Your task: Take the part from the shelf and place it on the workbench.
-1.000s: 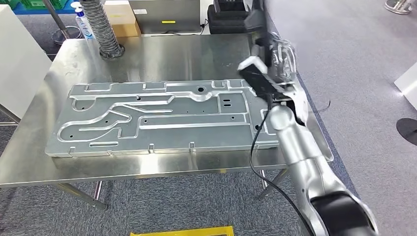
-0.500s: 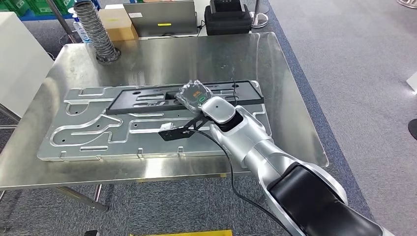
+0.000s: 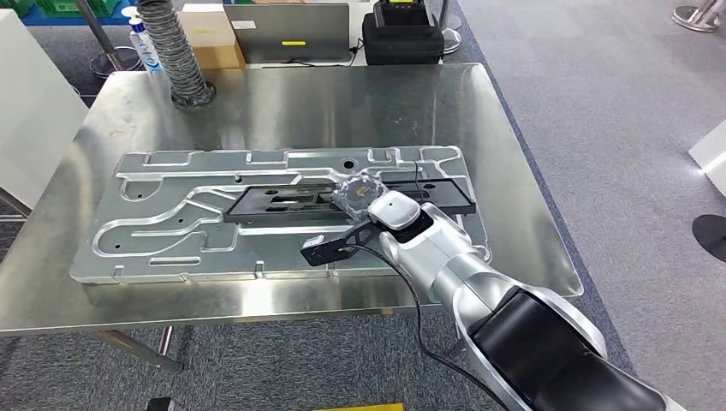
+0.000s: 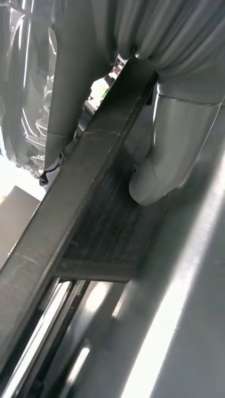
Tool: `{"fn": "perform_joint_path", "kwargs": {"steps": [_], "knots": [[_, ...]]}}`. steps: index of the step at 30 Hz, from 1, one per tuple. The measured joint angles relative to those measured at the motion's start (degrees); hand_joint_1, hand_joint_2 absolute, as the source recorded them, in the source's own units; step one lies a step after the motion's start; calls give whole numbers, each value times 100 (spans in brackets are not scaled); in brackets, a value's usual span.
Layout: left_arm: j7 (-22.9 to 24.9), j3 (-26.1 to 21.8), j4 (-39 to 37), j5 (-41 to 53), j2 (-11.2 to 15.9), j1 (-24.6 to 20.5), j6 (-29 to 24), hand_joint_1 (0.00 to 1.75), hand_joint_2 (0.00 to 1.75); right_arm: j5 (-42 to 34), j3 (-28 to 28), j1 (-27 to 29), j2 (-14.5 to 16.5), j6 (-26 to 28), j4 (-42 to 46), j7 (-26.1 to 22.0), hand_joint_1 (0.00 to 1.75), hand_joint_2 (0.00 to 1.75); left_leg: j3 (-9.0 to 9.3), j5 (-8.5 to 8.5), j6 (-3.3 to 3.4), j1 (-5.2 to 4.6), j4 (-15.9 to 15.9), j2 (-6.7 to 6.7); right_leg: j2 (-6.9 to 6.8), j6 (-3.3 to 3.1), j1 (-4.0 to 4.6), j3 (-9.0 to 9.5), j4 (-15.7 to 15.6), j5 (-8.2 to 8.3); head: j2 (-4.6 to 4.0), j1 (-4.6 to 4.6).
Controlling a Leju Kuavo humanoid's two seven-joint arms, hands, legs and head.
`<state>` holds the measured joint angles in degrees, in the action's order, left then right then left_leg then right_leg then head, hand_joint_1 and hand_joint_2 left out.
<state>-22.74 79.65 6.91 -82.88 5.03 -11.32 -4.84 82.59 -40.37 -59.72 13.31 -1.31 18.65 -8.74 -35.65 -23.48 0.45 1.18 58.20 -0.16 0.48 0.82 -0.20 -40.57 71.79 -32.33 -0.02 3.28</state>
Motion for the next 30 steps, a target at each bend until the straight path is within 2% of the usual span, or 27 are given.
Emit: {"fn": "perform_joint_path", "kwargs": {"steps": [1, 2, 3, 5, 7, 10, 12, 14, 15, 16, 17, 18, 20, 22, 23, 25, 27, 28, 30], "knots": [[-45, 3, 0, 0, -2, -3, 1, 0, 175, -16, -2, 55, -32, 106, -14, -25, 175, 175, 5, -4, 8, -4, 1, -1, -2, 2, -1, -152, 262, -52, 0, 0], [-84, 10, 0, 0, -4, -3, 1, 0, 175, -35, -2, 100, -62, 212, -23, -51, 175, 175, 14, -10, 14, -7, 3, -4, -4, -5, -1, -206, 322, 4, 0, 0], [-113, 18, 0, 0, -7, -4, 1, 0, 175, -50, -2, 128, -86, 295, -31, -73, 175, 175, 28, -15, 15, -12, 4, -7, -6, -22, 0, -141, 148, 161, 0, 0], [-158, 34, 0, 0, -15, -11, 1, 0, 175, -65, -2, 143, -118, 424, -46, -115, 87, 87, 58, -28, 5, -28, 7, -15, -10, -82, 13, 217, -634, 559, 0, 0], [-207, 42, 0, 0, -25, -20, -7, 0, 175, -80, -2, 163, -132, 580, -55, -174, 0, 0, 65, -41, -32, -52, 14, -23, -18, -130, 38, 478, -1201, 749, 0, 0], [-259, 46, 0, 0, -28, -21, -72, 0, 175, -133, -2, 290, -160, 919, -63, -299, 0, 0, 66, -45, -122, -56, -1, -23, -19, -183, 43, 529, -1337, 781, 0, 0], [-273, 68, 0, 0, -29, -19, -162, 0, 87, -169, -2, 363, -174, 1117, -69, -349, 0, 0, 4, -169, -179, -48, 158, -17, -21, -240, 11, 556, -1397, 819, 0, 0], [-301, 100, 0, 0, -27, -17, -243, 0, 0, -198, 0, 416, -171, 1303, -71, -386, 0, 0, -254, -504, -225, -36, 750, -14, -23, -275, -1, 570, -1425, 835, 0, 0], [-317, 111, 0, 0, -26, -14, -267, 0, 0, -213, 2, 449, -170, 1399, -72, -405, 0, 0, -435, -680, -244, -31, 1143, -14, -23, -283, 0, 570, -1424, 833, 0, 0], [-330, 118, 0, 0, -25, -7, -279, 0, 0, -229, 4, 488, -169, 1506, -72, -427, 0, 0, -583, -776, -261, -25, 1448, -14, -23, -284, 1, 570, -1422, 831, 0, 0], [-336, 122, 0, 0, -25, 1, -286, 0, 0, -245, 8, 525, -165, 1628, -70, -450, 0, 0, -651, -766, -275, -17, 1574, -13, -23, -283, 0, 571, -1418, 827, 0, 0], [-339, 124, 0, 0, -24, 6, -291, 0, 0, -262, 15, 552, -158, 1770, -60, -482, 0, 0, -606, -643, -283, -7, 1463, -12, -21, -277, -2, 571, -1409, 820, 0, 0], [-342, 125, 0, 0, -22, 4, -297, 0, 0, -332, 52, 572, -138, 2132, -6, -584, 0, 0, -271, -260, -283, 14, 737, -6, -16, -244, -11, 572, -1373, 792, 0, 0], [-346, 125, 0, 0, -22, -1, -299, 0, 0, -431, 114, 557, -115, 2461, 72, -702, 0, 0, 16, -75, -236, -1, 143, -8, -7, -187, 2, 553, -1328, 764, 0, 0], [-347, 125, 0, 0, -23, 1, -298, 0, 0, -483, 144, 551, -104, 2568, 106, -760, 0, 0, 64, -75, -203, -12, 40, -13, -5, -159, 10, 545, -1319, 760, 0, 0], [-347, 125, 0, 0, -25, 8, -297, 0, 0, -630, 209, 555, -91, 2718, 185, -921, 0, 0, 66, -67, -129, -18, 27, -27, -5, -105, 17, 540, -1324, 762, 0, 0], [-343, 125, 0, 0, -26, 6, -295, 0, 0, -904, 318, 567, -89, 2917, 344, -1192, 0, 0, 74, -45, -60, -4, -2, -27, -12, -44, 6, 485, -1185, 650, 0, 0], [-340, 125, 0, 0, -27, 3, -295, 0, 0, -1092, 390, 575, -91, 3051, 463, -1363, 0, 0, 79, -36, -28, 3, -15, -22, -15, -18, -2, 381, -953, 508, 0, 0], [-329, 123, 0, 0, -27, 2, -295, 0, 0, -1501, 554, 629, -113, 3330, 781, -1694, 0, 0, 79, -36, 9, -2, -17, -12, -20, 9, -10, 29, -195, 141, 0, 0]]}}
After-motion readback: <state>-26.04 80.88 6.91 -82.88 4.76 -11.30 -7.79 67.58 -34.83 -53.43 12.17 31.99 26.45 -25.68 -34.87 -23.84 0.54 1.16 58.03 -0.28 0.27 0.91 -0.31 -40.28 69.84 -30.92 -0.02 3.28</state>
